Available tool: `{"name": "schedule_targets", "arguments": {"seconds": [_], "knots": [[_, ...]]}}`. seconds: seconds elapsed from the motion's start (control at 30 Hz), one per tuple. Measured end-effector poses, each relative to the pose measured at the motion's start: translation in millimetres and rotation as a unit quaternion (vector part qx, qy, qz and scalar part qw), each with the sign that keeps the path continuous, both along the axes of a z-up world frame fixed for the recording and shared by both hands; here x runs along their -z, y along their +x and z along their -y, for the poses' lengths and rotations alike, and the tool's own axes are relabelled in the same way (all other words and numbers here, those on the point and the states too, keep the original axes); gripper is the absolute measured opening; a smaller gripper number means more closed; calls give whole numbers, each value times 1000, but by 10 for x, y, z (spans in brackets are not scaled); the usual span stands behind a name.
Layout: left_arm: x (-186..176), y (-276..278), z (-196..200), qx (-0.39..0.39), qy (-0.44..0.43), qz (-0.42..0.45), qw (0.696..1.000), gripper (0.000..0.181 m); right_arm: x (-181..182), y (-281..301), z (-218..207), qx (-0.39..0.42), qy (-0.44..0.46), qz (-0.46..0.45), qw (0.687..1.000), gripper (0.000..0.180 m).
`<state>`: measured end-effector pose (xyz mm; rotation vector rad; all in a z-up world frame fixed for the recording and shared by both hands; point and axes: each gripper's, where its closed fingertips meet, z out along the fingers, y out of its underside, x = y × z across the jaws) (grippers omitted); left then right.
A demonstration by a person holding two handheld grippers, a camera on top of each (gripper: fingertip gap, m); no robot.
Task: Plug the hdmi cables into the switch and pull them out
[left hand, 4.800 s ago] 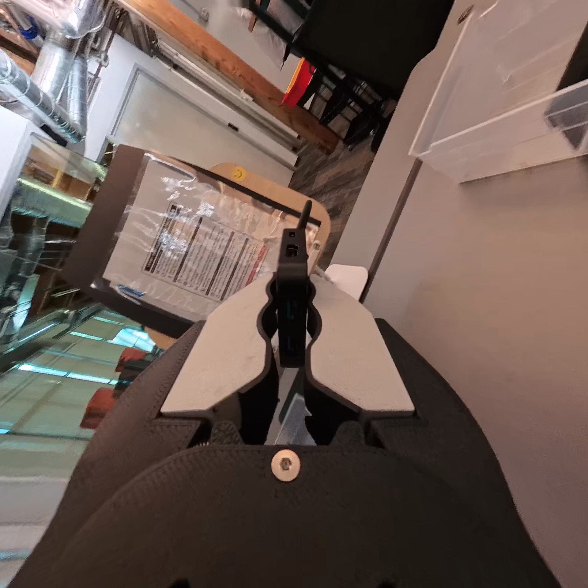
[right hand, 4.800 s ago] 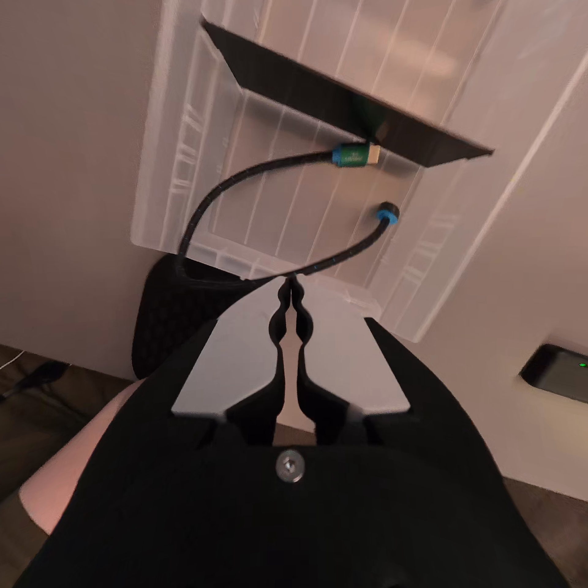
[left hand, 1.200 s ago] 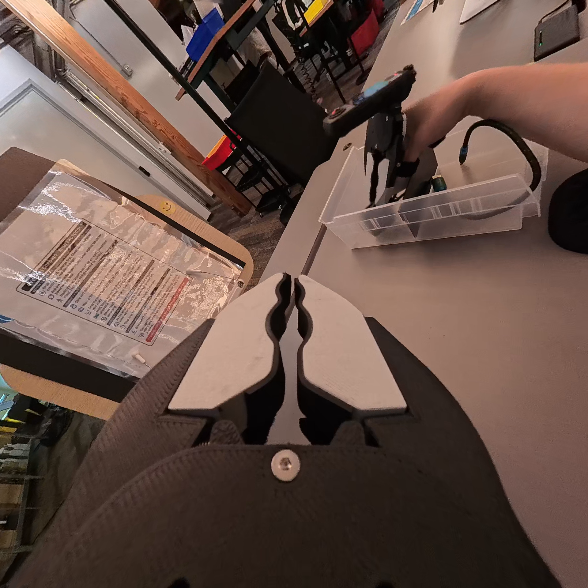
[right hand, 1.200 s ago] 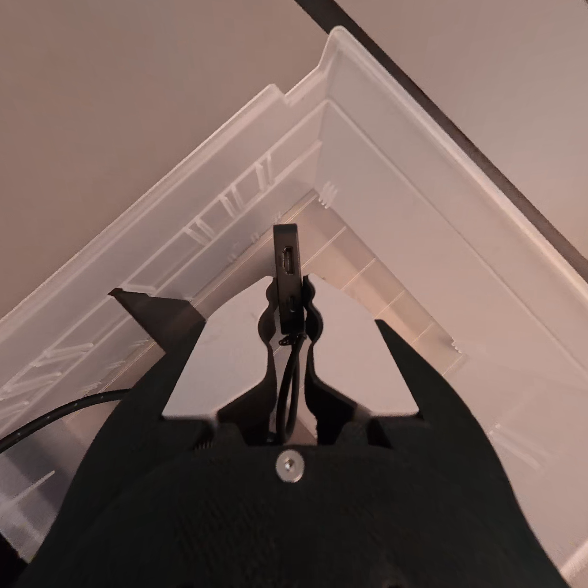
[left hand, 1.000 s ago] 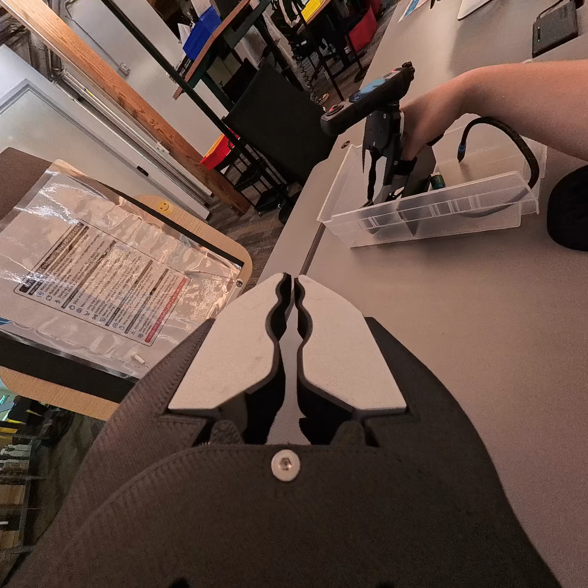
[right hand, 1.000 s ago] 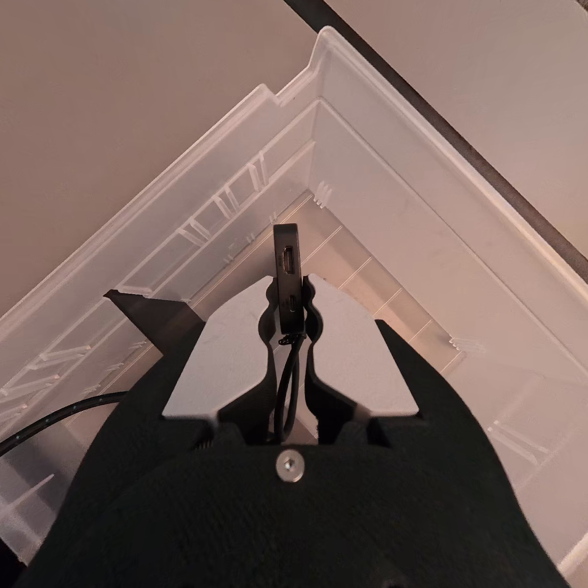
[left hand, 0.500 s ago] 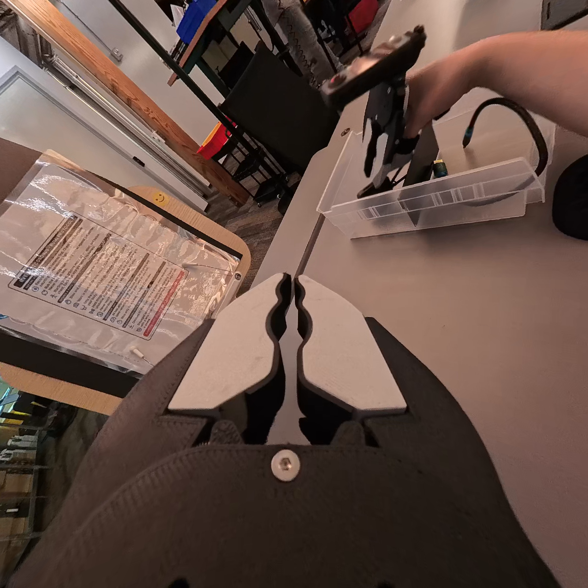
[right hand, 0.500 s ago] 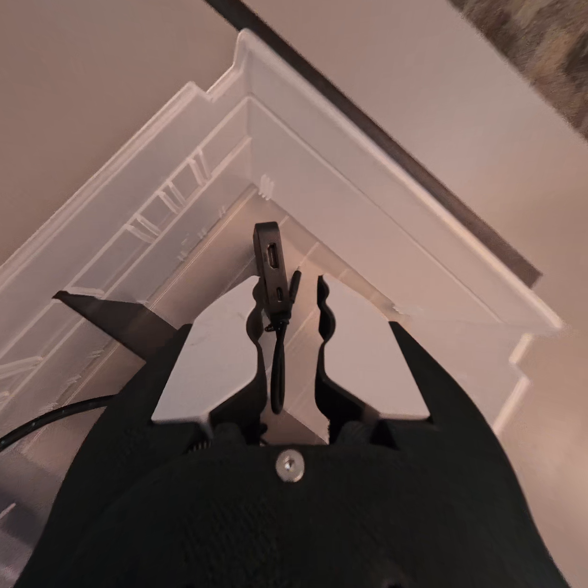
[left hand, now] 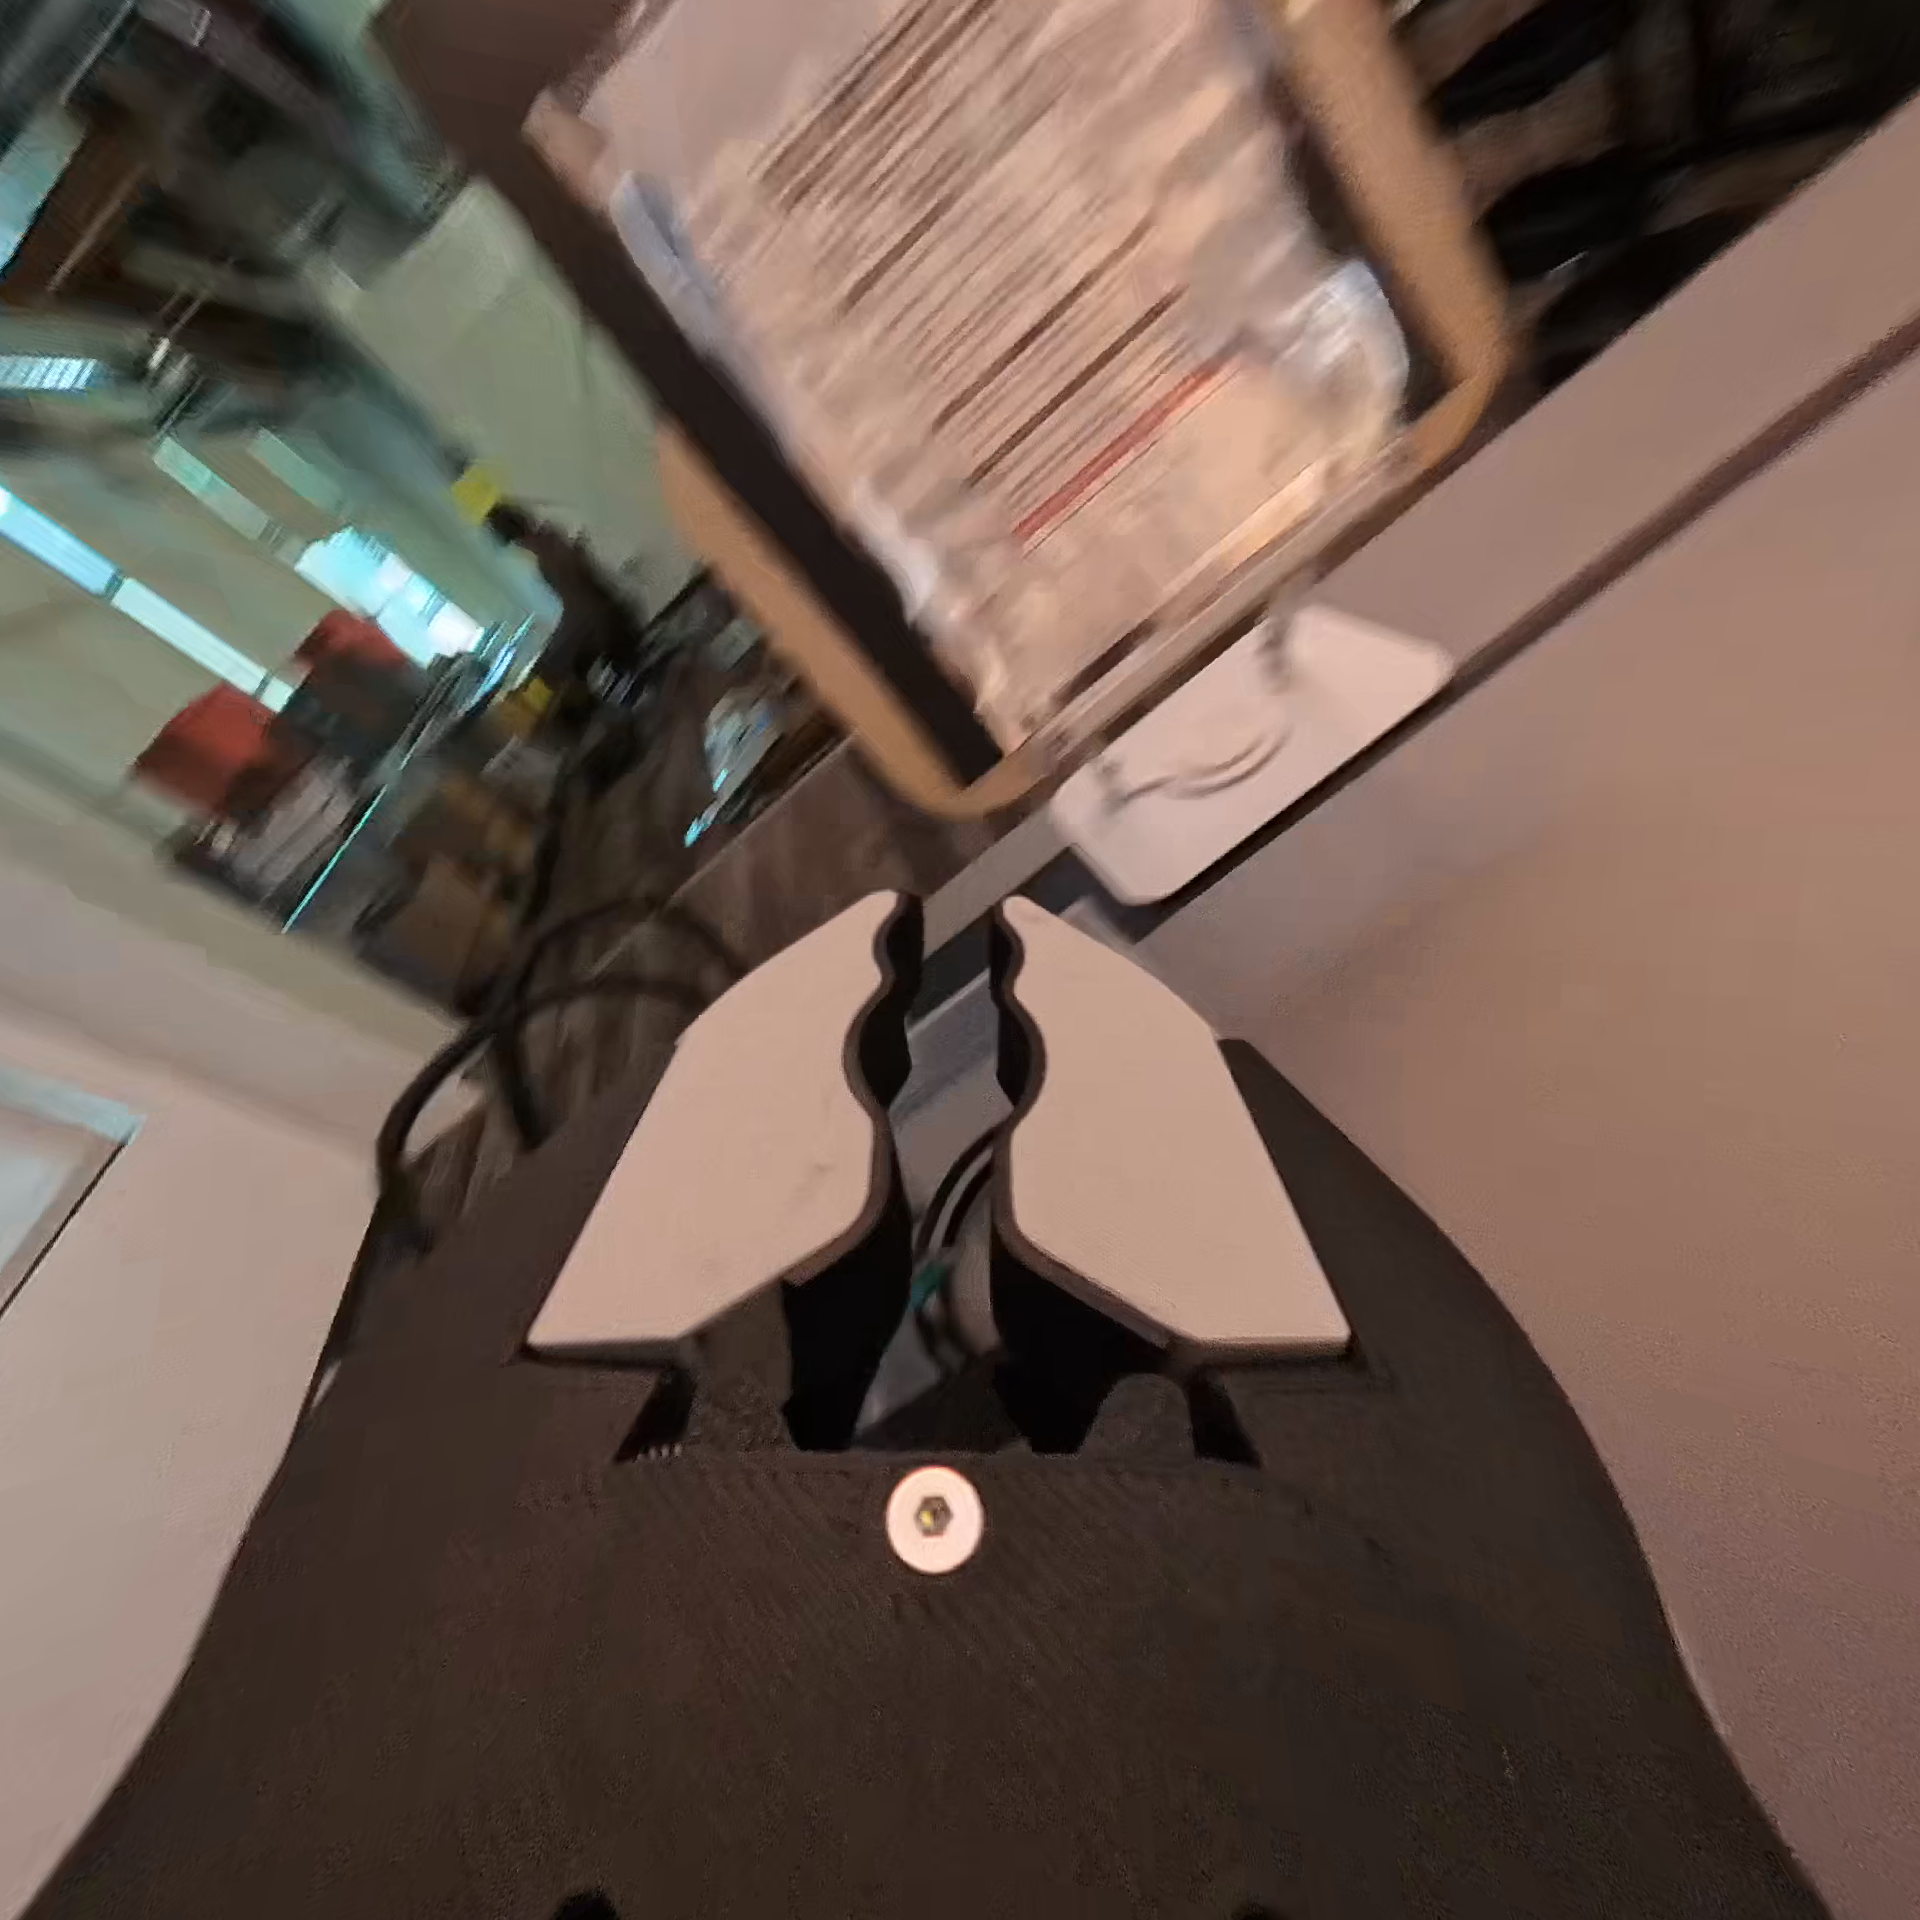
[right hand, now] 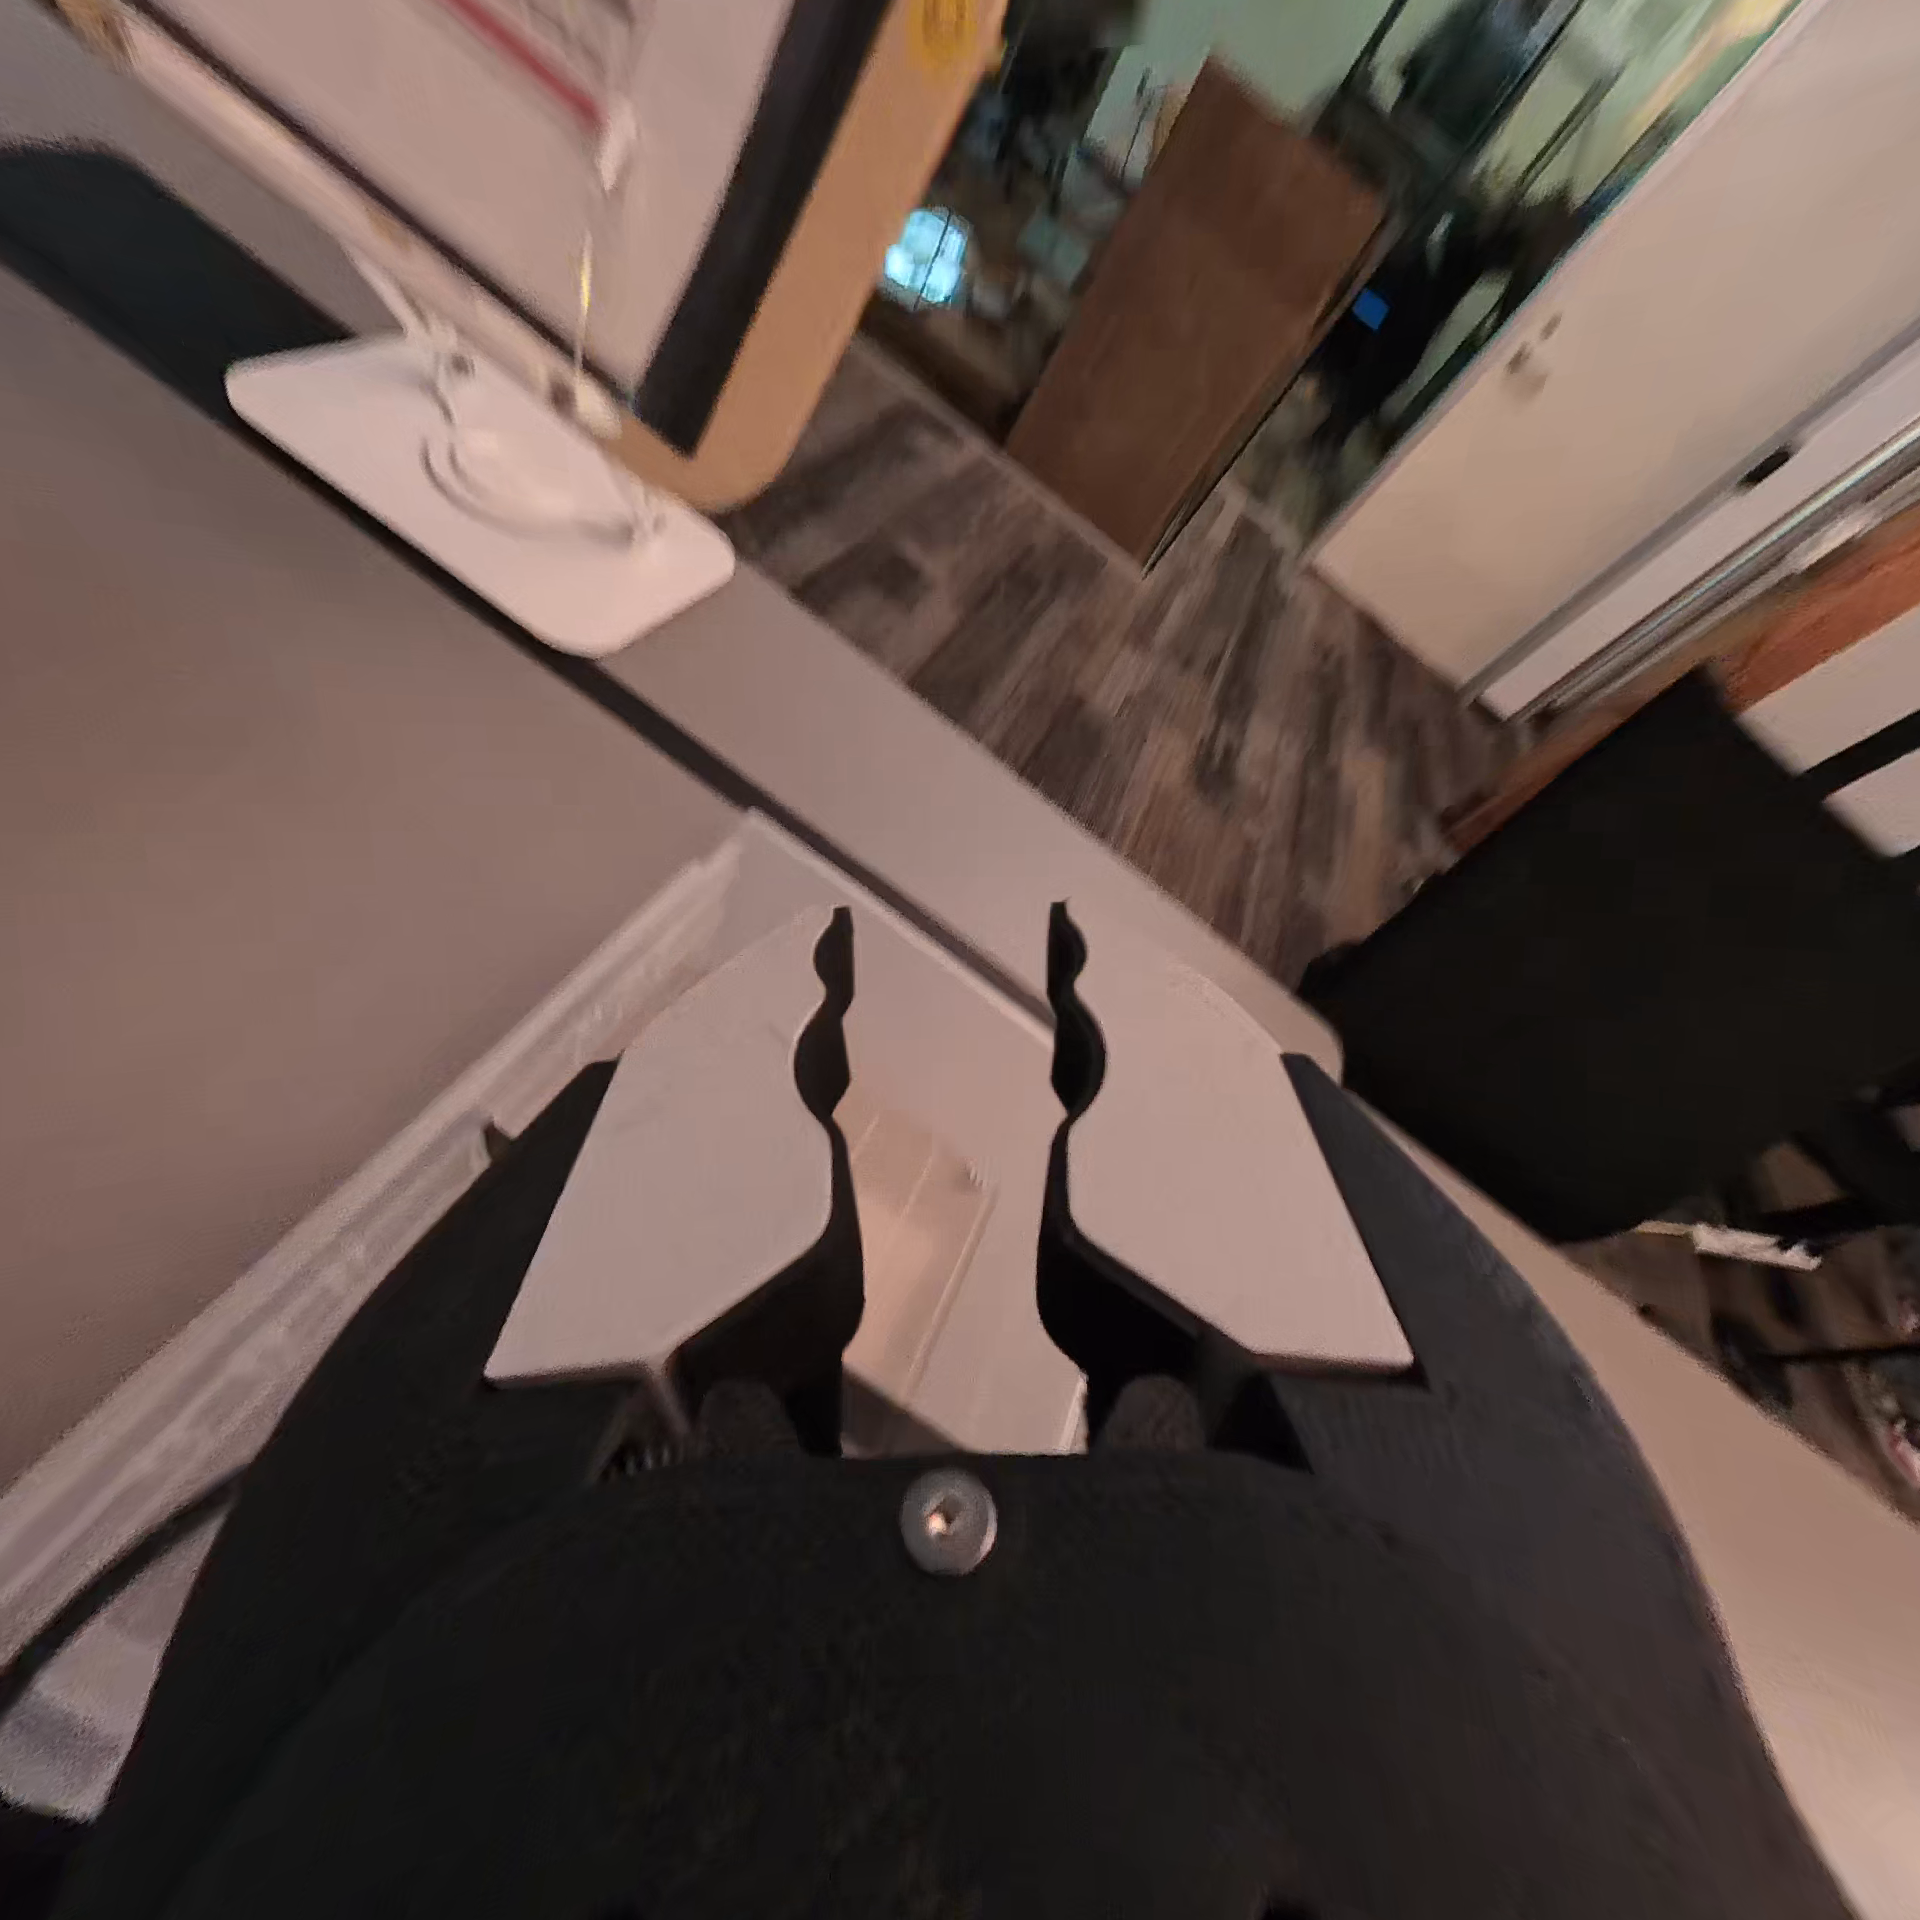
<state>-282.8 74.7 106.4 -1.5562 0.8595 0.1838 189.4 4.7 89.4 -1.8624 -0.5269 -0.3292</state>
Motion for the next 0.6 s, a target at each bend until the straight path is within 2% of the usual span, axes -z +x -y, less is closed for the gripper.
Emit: {"name": "schedule_targets", "arguments": {"seconds": [0.03,0.2,0.33,0.4,0.53,0.6], "knots": [[64,-175,-72,-31,-12,2,999,14,-141,-102,14,-2,27,7,1000,40],[399,-837,-418,-164,-69,32,984,42,-622,-653,50,-1,128,30,991,58],[537,-1036,-639,-208,-86,95,970,59,-834,-976,27,35,199,38,979,66],[557,-998,-688,-202,-90,112,969,59,-876,-1162,4,37,227,32,973,67],[460,-770,-756,-174,-73,155,970,48,-804,-1522,-81,21,242,28,970,68],[525,-719,-861,-189,-83,182,961,55,-740,-1670,-117,9,238,37,971,70]]}}
